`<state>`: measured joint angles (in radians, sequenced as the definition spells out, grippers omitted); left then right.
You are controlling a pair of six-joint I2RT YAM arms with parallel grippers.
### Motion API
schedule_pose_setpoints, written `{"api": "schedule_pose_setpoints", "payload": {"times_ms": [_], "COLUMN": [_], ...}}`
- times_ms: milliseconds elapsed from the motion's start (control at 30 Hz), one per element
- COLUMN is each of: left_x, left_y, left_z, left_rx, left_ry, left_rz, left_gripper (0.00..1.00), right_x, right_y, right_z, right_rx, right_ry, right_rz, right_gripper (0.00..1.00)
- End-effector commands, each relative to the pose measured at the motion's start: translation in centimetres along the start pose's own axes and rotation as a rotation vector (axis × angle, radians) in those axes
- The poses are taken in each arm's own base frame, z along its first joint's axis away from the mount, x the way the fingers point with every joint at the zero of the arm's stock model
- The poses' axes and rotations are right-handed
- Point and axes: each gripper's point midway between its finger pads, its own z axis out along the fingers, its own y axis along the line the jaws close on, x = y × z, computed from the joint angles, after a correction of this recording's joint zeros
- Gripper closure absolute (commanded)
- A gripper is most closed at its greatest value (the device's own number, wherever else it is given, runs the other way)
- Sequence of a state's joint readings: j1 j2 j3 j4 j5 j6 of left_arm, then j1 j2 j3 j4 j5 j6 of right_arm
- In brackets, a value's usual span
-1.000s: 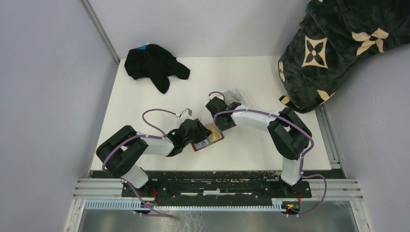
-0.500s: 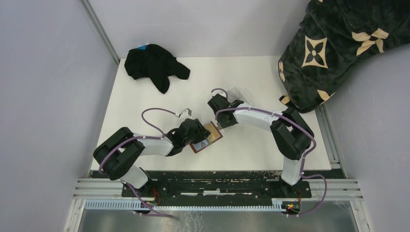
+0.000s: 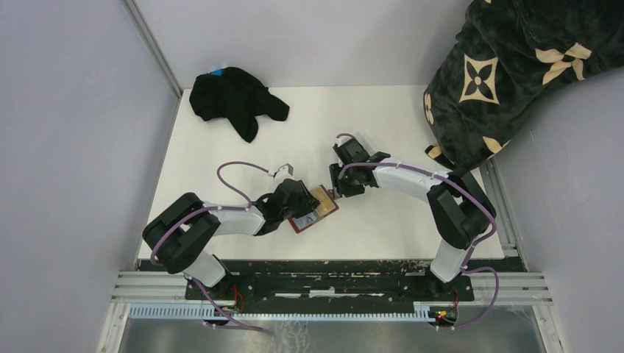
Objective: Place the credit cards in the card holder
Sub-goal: Insert the credit card into the card holder.
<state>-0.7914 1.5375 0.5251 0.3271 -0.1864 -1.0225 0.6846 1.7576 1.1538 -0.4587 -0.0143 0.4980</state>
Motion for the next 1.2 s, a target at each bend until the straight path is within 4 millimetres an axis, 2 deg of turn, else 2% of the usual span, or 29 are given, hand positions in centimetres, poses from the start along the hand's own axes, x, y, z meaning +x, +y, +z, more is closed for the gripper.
{"api": "schedule_pose_setpoints", "payload": {"times_ms": [0, 300, 700, 900, 1167], "left_x": [2.0, 3.6, 5.0, 6.0, 6.4], "left_y": [5.7, 7.3, 8.9, 9.9, 10.6], "left_z": [0.1, 0.3, 0.5, 0.6, 0.5], "left_rx": [-0.205, -0.260, -0.303, -0.319, -0.340], "left_ry": [0.074, 0.149, 0.210, 0.249, 0.278], "left_rz": [0.112, 0.144, 0.170, 0.182, 0.205], "left_gripper": [0.58, 0.58, 0.59, 0.60, 0.62], "right_x": [0.6, 2.1, 4.3, 4.5, 3.4], "right_y": [1.2, 1.8, 1.2, 2.5, 3.6], "right_z": [0.5, 2.1, 3.3, 3.0, 2.2], "right_rx": [-0.155, -0.282, -0.349, -0.463, -0.537], "right_ry": [0.027, 0.072, 0.111, 0.090, 0.044], "right_rz": [0.091, 0.185, 0.281, 0.349, 0.380], "right_gripper": [0.48, 0.46, 0.45, 0.47, 0.49]}}
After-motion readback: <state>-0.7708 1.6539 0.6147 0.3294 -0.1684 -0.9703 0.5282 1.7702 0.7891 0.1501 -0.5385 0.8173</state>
